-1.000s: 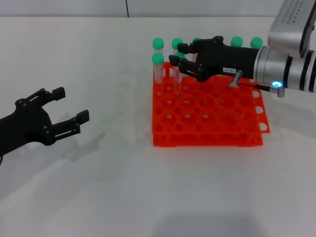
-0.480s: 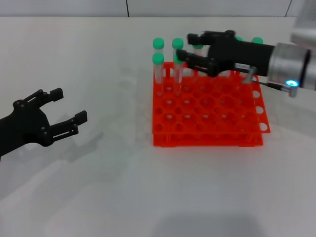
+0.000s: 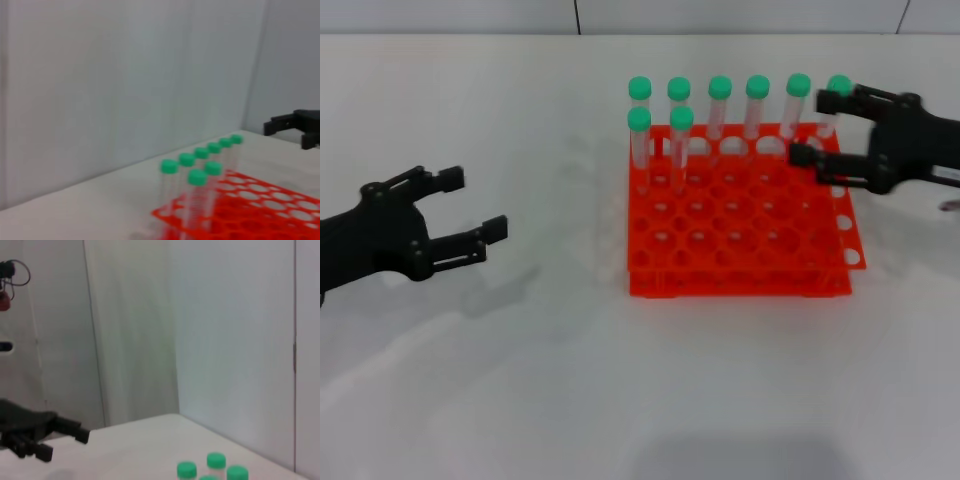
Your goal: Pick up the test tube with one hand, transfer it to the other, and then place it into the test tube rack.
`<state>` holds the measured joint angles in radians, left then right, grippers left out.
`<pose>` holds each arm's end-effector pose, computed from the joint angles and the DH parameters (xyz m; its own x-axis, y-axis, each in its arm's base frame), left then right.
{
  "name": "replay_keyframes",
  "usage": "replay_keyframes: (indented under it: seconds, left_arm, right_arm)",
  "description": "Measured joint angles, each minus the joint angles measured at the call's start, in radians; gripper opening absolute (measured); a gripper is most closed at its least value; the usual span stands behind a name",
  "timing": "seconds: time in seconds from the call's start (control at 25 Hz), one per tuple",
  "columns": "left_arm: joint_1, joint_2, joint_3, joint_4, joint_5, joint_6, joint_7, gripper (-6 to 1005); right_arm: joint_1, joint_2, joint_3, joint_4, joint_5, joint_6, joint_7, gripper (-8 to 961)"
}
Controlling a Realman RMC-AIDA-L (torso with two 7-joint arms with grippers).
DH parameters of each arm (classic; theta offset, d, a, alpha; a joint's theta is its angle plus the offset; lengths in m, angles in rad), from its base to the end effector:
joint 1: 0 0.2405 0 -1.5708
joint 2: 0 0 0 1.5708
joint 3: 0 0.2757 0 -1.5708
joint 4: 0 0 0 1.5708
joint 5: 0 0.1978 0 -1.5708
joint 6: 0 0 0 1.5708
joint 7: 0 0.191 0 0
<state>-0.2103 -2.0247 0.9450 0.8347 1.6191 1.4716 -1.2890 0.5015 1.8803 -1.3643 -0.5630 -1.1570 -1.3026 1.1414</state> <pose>-0.2997 0.3057 -0.0041 0.7862 0.2396 0.5697 0.4921 -0.8003 -0.3425 0.2308 0.3839 -0.0145 0.7984 -0.0889 -0.5956 -0.3376 -0.8850 -0.3204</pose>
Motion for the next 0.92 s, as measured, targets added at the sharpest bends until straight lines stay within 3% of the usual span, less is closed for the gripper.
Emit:
replay_keyframes:
  seconds: [0.04,0.16,0.24,0.36,0.64,0.92]
  left_arm:
    - [-0.006,0.005,0.0,-0.004,0.003,0.01,-0.002,875]
    - [-0.049,0.048,0.0,-0.041,0.017,0.076,-0.012,875]
    - [-0.084,0.077,0.0,-0.073,0.035,0.119,-0.022,875]
    - [-0.125,0.108,0.0,-0.097,0.071,0.15,-0.039,875]
    - [-0.174,0.124,0.0,-0.099,0.153,0.154,-0.051,876]
    - [-0.192,0.127,0.0,-0.09,0.175,0.166,-0.063,876]
  right_arm:
    - [-0.005,-0.011,0.0,0.006,-0.004,-0.013,-0.003,662]
    - [-0.01,-0.025,0.006,0.017,-0.035,-0.022,-0.005,763]
    - [-0.015,-0.025,0.021,0.019,-0.08,-0.024,-0.008,811]
    - [-0.019,-0.009,0.058,0.022,-0.156,-0.021,-0.008,851]
    - [-0.017,0.02,0.077,0.038,-0.248,-0.017,-0.019,878]
    - [-0.017,0.021,0.079,0.067,-0.25,-0.021,-0.031,878]
